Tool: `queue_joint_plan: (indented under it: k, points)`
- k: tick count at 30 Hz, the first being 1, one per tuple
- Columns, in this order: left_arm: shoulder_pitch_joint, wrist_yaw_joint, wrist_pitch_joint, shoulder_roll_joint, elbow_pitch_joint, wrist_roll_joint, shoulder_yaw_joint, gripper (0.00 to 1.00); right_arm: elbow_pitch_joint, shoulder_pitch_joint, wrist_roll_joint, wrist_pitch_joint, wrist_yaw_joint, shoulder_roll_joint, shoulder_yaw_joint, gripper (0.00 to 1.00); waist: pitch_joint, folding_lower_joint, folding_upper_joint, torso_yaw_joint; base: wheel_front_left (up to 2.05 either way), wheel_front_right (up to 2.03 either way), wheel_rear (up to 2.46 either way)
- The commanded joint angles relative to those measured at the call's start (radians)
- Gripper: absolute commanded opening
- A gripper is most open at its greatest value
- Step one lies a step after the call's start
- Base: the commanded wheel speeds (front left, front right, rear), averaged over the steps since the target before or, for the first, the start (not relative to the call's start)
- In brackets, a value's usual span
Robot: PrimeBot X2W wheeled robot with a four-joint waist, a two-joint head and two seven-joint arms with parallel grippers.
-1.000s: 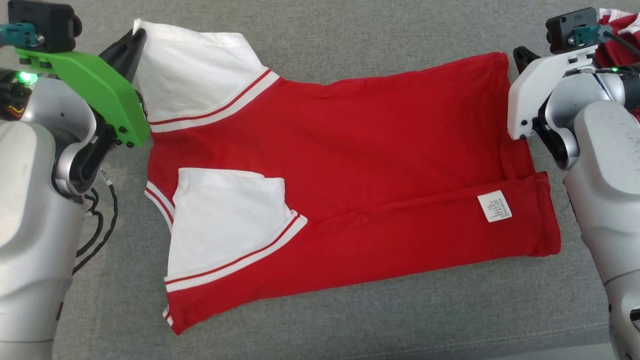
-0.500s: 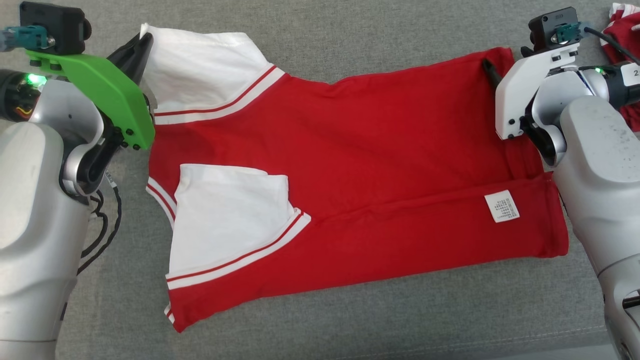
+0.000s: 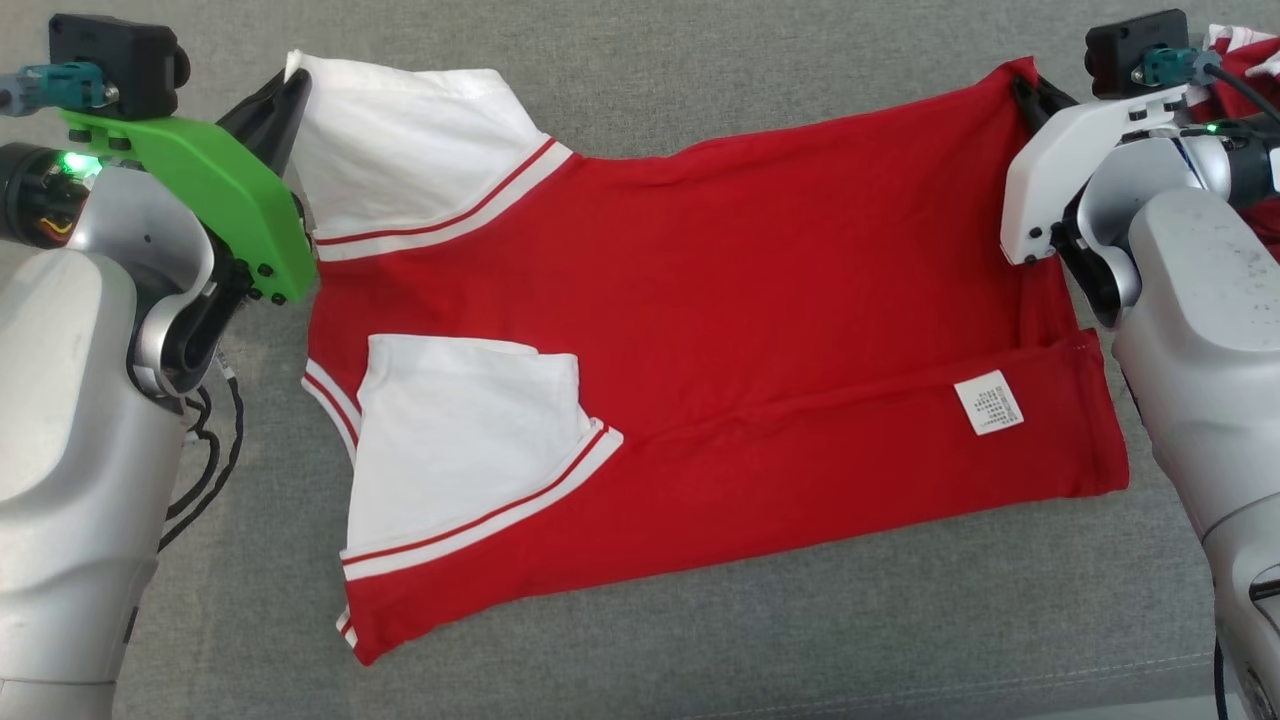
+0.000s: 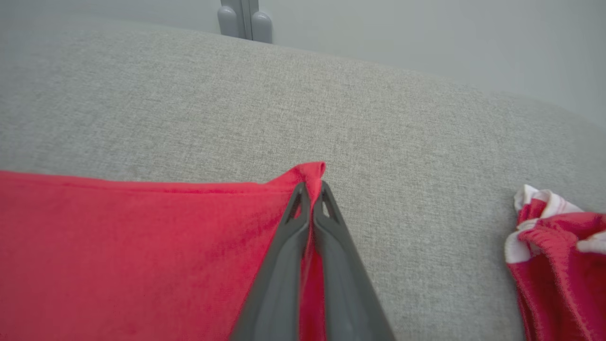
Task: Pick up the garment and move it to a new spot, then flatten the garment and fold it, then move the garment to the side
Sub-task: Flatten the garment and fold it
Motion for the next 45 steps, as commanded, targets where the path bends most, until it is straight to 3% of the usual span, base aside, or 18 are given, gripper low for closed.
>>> queue_joint_plan:
  k: [1,12,18,23,29,45]
  points:
    - [0.001,0.005,-0.009,0.002,0.0,-0.005,0.004,0.0,0.008,-0.008,0.001,-0.023,-0.002,0.001,-0.001,0.0,-0.017,0.0,0.0,-0.007,0.0,0.0,0.0]
    - [0.181,-0.001,-0.052,0.043,-0.138,-0.042,-0.006,0.0,-0.06,0.14,0.102,-0.187,-0.002,-0.022,0.096,0.0,-0.117,0.0,0.0,-0.021,0.0,0.0,0.0]
    - [0.372,0.047,-0.08,0.071,-0.31,-0.069,0.015,0.0,-0.153,0.279,0.156,-0.249,-0.002,-0.067,0.097,0.0,-0.163,0.0,0.0,-0.016,0.0,0.0,0.0]
    - [0.56,0.101,-0.115,0.069,-0.417,-0.091,0.021,0.0,-0.244,0.404,0.189,-0.263,-0.002,-0.084,0.069,0.0,-0.181,0.0,0.0,-0.011,0.0,0.0,0.0]
    - [0.709,0.14,-0.183,0.035,-0.447,-0.115,0.032,0.0,-0.332,0.52,0.182,-0.255,-0.002,-0.087,0.009,0.0,-0.187,0.0,0.0,-0.003,0.0,0.0,0.0]
    - [0.864,0.15,-0.292,-0.038,-0.403,-0.161,0.023,0.0,-0.502,0.741,0.1,-0.216,-0.002,-0.014,-0.167,0.0,-0.206,0.0,0.0,0.004,0.0,0.0,0.0]
